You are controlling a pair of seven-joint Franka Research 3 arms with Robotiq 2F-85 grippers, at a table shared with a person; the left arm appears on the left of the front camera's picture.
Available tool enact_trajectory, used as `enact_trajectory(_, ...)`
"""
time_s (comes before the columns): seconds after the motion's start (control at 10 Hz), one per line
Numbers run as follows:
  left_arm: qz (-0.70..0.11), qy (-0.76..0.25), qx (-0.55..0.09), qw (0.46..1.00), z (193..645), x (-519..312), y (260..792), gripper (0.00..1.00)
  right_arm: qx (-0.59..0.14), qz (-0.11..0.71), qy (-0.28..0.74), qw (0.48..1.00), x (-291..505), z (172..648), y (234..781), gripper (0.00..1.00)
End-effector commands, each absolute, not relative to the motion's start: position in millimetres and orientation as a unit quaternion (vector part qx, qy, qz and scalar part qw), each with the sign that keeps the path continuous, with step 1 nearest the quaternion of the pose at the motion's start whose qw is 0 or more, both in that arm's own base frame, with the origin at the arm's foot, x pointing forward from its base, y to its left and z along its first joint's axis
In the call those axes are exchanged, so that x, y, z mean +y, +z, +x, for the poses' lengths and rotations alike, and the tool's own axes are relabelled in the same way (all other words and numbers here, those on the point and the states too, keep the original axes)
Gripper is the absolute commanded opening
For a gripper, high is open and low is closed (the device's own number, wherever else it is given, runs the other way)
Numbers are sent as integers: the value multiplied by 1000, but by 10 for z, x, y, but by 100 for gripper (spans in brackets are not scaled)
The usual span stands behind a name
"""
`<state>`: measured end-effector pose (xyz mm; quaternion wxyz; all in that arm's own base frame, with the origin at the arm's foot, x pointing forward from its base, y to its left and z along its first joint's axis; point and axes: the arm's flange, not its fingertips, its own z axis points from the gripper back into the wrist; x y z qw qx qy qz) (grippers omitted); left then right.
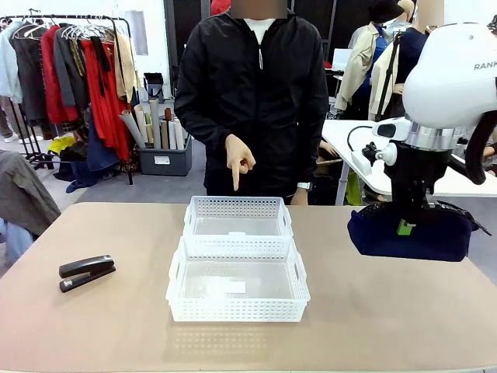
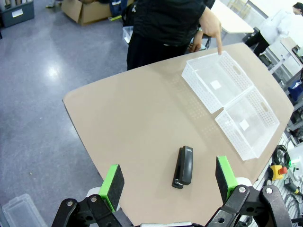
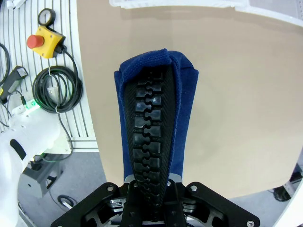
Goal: Distribute items into two baskets.
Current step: Place the picked Pencil pouch into the Organizing basket as instructed by the person.
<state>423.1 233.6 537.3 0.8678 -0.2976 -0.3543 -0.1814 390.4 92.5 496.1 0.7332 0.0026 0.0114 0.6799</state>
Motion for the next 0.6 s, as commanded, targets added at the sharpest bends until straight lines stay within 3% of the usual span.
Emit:
enact_trajectory(0.0,-297,-181,-356,867,4231,2330,5386,100,9,2,679,734,934,3927,4988,0)
enact_trajectory(0.5,-297,-181,-356,867,4231,2330,5386,100,9,1,682,731,961,3959,4970,0)
